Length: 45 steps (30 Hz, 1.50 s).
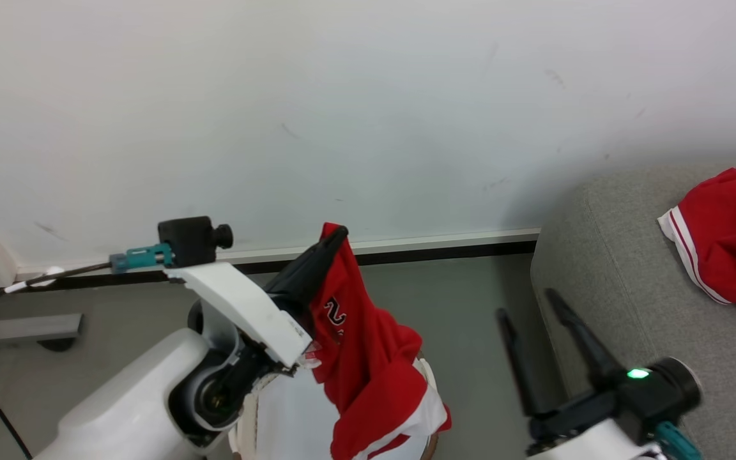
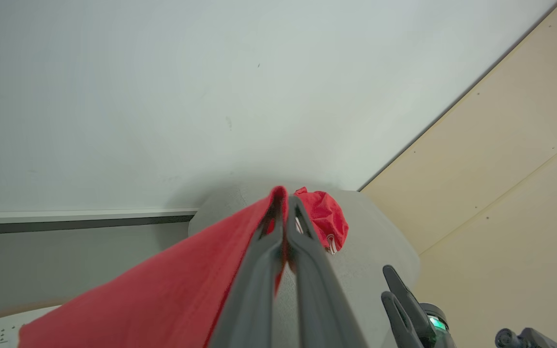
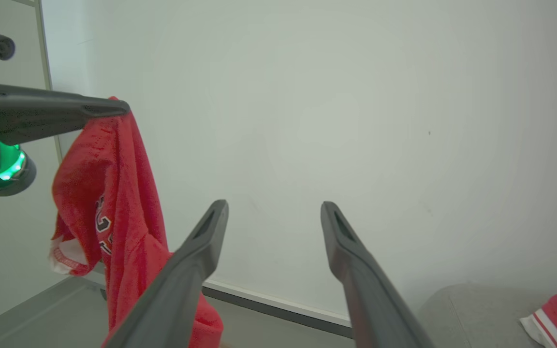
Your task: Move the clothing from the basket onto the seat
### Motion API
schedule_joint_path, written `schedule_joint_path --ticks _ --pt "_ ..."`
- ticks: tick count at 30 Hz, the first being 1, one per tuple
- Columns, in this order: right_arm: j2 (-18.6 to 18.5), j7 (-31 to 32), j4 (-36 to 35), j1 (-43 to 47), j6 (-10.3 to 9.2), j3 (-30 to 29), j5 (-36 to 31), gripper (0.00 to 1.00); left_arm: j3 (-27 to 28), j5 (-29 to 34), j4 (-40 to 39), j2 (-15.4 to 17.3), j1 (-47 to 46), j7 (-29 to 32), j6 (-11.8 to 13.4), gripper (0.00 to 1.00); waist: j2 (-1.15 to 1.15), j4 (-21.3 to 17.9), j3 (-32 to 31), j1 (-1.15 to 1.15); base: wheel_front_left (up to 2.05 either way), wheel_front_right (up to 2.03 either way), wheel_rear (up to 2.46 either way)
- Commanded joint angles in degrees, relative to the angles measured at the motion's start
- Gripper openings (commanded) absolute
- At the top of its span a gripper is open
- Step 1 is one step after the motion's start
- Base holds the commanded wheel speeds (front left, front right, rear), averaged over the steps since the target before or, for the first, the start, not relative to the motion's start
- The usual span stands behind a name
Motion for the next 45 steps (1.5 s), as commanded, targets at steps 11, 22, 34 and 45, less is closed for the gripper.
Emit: schedule_joint_path --ticks 11,22,34,45 --pt "-3.47 5.82 -0.93 -10.0 -0.15 17.23 7.01 1.0 -2.73 3.32 -2.36 -2.84 -2.64 1.72 0.27 0.0 -0.01 -0.12 0.68 0.01 0.0 0.0 0.0" --pt "-2.41 6.28 7.43 -15.16 -0.15 18.7 6.48 1.0 -5.38 5.1 -6.99 -5.26 -4.55 3.53 0.12 0.0 -0.01 0.49 1.53 0.01 0.0 0.0 0.0" --pt "-1.73 5.59 11.35 -16.97 -0.15 16.39 12.52 0.0 -6.56 7.47 -10.17 -4.98 -2.43 2.05 2.06 0.42 -0.01 -1.0 3.11 0.01 0.0 0.0 0.0" --pt "-6.57 8.16 3.66 -18.32 -0.14 8.33 13.53 0.0 -8.87 13.22 -4.89 -6.05 0.76 -4.38 1.36 1.0 -0.01 -5.89 4.91 0.01 0.0 0.0 0.0"
